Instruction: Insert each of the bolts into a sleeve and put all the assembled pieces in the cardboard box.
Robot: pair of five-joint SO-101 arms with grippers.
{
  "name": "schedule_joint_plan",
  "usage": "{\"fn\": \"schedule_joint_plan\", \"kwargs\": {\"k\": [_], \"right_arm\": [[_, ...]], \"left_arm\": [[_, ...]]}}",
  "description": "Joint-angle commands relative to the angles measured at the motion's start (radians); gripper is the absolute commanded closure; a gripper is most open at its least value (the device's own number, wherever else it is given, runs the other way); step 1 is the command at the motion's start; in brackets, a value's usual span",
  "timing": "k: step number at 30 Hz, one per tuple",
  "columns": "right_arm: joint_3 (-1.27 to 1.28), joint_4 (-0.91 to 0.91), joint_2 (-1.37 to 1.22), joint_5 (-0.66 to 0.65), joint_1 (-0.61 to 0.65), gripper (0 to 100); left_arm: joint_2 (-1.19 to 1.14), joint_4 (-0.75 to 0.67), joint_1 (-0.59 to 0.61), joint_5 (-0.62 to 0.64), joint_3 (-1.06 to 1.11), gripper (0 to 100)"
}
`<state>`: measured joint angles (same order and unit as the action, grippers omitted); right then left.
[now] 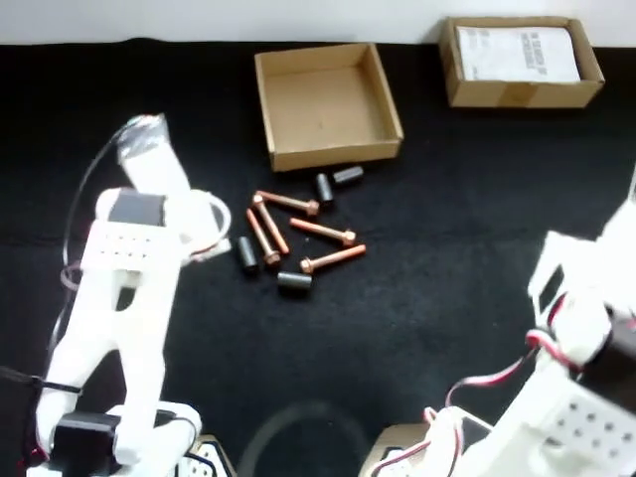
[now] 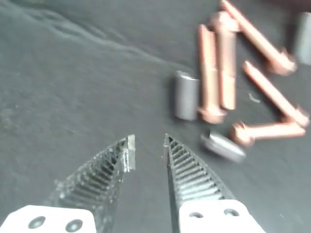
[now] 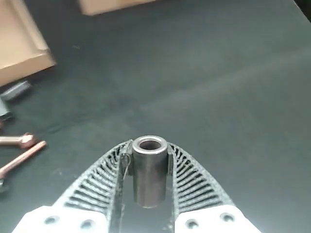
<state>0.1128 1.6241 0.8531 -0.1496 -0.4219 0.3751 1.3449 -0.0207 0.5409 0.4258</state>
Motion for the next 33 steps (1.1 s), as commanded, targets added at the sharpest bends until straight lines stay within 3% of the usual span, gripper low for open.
{"fn": "schedule_joint_plan", "kwargs": {"k": [1,5,8,15,19,20,26,33], "right_arm": [[0.268,-0.104,0.17,-0.002,-0.084,99.1],[0.513,-0.206,0.331,-0.046,-0.097,99.1],[0.636,-0.234,0.437,-0.064,-0.099,99.1],[0.745,-0.275,0.585,-0.14,-0.099,99.1],[0.808,-0.306,0.625,-0.147,-0.099,99.1],[0.819,-0.306,0.628,-0.147,-0.099,99.1],[0.831,-0.305,0.63,-0.147,-0.099,99.1],[0.831,-0.305,0.63,-0.147,-0.099,99.1]], "left_arm": [[0.002,0.18,-0.203,0.025,-0.205,88],[0.001,0.19,-0.414,0.057,-0.231,88],[-0.067,0.112,-0.484,0.061,-0.199,88],[-0.409,0.009,-0.496,0.063,-0.254,89],[-0.584,0.009,-0.496,0.063,-0.403,100],[-0.621,0.011,-0.495,0.063,-0.443,99],[-0.779,0.011,-0.493,0.063,-0.584,99],[-0.892,0.003,-0.492,0.063,-0.602,99]]}}
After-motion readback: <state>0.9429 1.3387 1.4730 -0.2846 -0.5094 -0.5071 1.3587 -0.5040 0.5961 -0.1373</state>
